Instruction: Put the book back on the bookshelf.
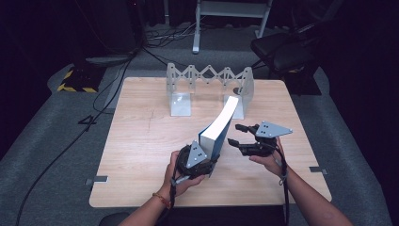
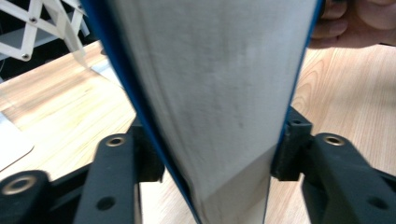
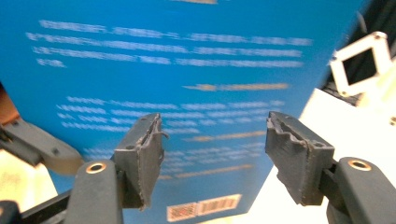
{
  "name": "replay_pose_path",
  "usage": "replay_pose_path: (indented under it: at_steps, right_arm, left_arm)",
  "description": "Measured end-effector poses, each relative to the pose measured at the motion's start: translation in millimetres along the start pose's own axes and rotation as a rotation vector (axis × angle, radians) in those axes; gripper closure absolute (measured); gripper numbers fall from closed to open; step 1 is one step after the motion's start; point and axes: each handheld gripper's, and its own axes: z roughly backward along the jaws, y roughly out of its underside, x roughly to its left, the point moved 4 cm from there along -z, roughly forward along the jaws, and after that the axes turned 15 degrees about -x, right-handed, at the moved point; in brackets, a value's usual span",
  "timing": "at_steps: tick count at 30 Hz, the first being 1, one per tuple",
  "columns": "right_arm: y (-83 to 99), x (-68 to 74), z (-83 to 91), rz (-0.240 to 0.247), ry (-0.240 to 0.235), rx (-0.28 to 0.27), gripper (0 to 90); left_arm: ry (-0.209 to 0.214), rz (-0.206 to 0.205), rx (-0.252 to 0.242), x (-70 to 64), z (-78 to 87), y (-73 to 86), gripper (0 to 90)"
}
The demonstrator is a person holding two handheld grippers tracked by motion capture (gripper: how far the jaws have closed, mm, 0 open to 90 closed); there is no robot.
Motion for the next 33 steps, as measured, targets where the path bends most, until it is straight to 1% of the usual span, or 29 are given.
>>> replay_pose_path:
  at_steps: [1, 2, 3, 4, 5, 6, 8, 9, 10, 11, 12, 13, 14, 15, 16, 17, 18, 20, 21, 22, 23, 24, 26, 28, 29, 30, 32, 33]
  right_arm:
    - [0.1, -3.1, 2.2, -0.016, 0.002, -0.007, 36.3]
    - [0.1, -3.1, 2.2, -0.016, 0.002, -0.007, 36.3]
    - [0.5, -6.6, 5.8, -0.021, 0.011, -0.007, 35.9]
    - [0.5, -6.6, 5.8, -0.021, 0.011, -0.007, 35.9]
    - [1.0, -7.8, 6.7, -0.013, 0.012, -0.004, 35.4]
    - [2.0, -9.5, 7.5, -0.002, 0.011, 0.0, 35.0]
    - [5.7, -14.1, 9.4, 0.004, 0.017, 0.013, 34.6]
    - [9.0, -18.3, 11.3, 0.0, 0.015, 0.023, 34.3]
    - [9.0, -18.3, 11.3, 0.0, 0.015, 0.023, 34.3]
    - [11.0, -20.6, 12.3, 0.002, 0.022, 0.031, 34.0]
    - [13.3, -23.1, 14.2, 0.002, 0.017, 0.04, 33.1]
    - [15.3, -25.1, 15.6, 0.002, 0.012, 0.04, 33.0]
    - [16.8, -26.7, 16.7, -0.002, 0.017, 0.044, 33.0]
    - [19.0, -28.1, 17.7, -0.01, 0.009, 0.055, 32.9]
    - [21.6, -28.9, 18.8, -0.006, -0.004, 0.069, 32.8]
    - [23.1, -28.7, 19.3, 0.001, -0.004, 0.076, 32.7]
    - [25.2, -28.2, 19.8, 0.011, -0.024, 0.083, 32.7]
    - [27.1, -26.3, 18.9, 0.017, -0.051, 0.091, 32.6]
    - [27.8, -25.1, 17.6, 0.021, -0.066, 0.092, 32.7]
    - [28.4, -23.6, 16.2, 0.019, -0.091, 0.093, 33.7]
    - [29.0, -20.9, 14.4, 0.013, -0.126, 0.091, 34.2]
    - [29.3, -19.2, 13.1, 0.013, -0.132, 0.091, 34.1]
    - [30.0, -14.9, 8.3, 0.017, -0.164, 0.095, 33.9]
    - [30.2, -11.7, 1.2, 0.033, -0.185, 0.108, 33.8]
    - [29.8, -10.6, -2.5, 0.033, -0.196, 0.106, 34.0]
    - [28.9, -9.5, -6.4, 0.022, -0.226, 0.1, 35.9]
    - [28.4, -8.5, -10.9, 0.019, -0.262, 0.1, 36.3]
    - [27.9, -8.0, -12.0, 0.01, -0.278, 0.1, 36.3]
  left_arm:
    - [0.0, -0.017, 0.015, 6.7, 4.0, 0.3, 52.7]
    - [0.0, -0.017, 0.015, 6.7, 4.0, 0.3, 53.9]
    - [0.004, -0.023, 0.023, 13.9, 7.0, 0.4, 54.5]
    - [0.004, -0.023, 0.023, 13.9, 7.0, 0.4, 54.8]
    - [0.013, -0.01, 0.022, 16.6, 8.0, 0.8, 54.8]
    - [0.019, -0.006, 0.025, 19.1, 8.9, 0.8, 55.1]
    - [0.033, -0.009, 0.024, 22.0, 11.5, 1.3, 56.1]
    - [0.065, -0.024, 0.03, 23.4, 14.7, 1.3, 56.5]
    - [0.065, -0.024, 0.03, 23.4, 14.7, 1.3, 57.0]
    - [0.086, -0.022, 0.033, 24.7, 17.1, 1.3, 57.0]
    - [0.108, -0.019, 0.036, 26.4, 19.0, 1.3, 57.7]
    - [0.117, -0.015, 0.038, 27.8, 20.8, 1.4, 58.0]
    - [0.139, -0.007, 0.042, 30.0, 23.2, 1.7, 58.3]
    - [0.165, 0.001, 0.045, 33.6, 26.1, 2.0, 58.6]
    - [0.18, 0.001, 0.049, 35.2, 27.9, 2.1, 58.8]
    - [0.204, 0.0, 0.055, 37.9, 30.7, 2.2, 58.9]
    - [0.218, 0.0, 0.058, 39.5, 32.4, 2.2, 59.0]
    - [0.242, -0.02, 0.081, 42.9, 37.6, 1.5, 59.0]
    - [0.252, -0.022, 0.089, 44.4, 40.3, 1.3, 59.1]
    - [0.265, -0.021, 0.093, 46.7, 43.6, 1.7, 59.1]
    - [0.27, -0.017, 0.093, 47.8, 45.3, 2.0, 59.2]
    - [0.277, -0.018, 0.097, 49.4, 47.7, 2.3, 59.2]
    - [0.293, -0.011, 0.091, 52.1, 50.6, 3.4, 59.2]
    - [0.305, -0.002, 0.084, 53.6, 51.4, 4.5, 59.2]
    - [0.306, 0.005, 0.081, 53.4, 51.6, 4.9, 59.1]
    - [0.304, 0.005, 0.073, 53.4, 51.8, 5.5, 59.1]
    - [0.297, 0.01, 0.059, 51.6, 52.7, 6.7, 59.1]
    - [0.297, 0.01, 0.053, 50.9, 53.2, 7.4, 59.1]
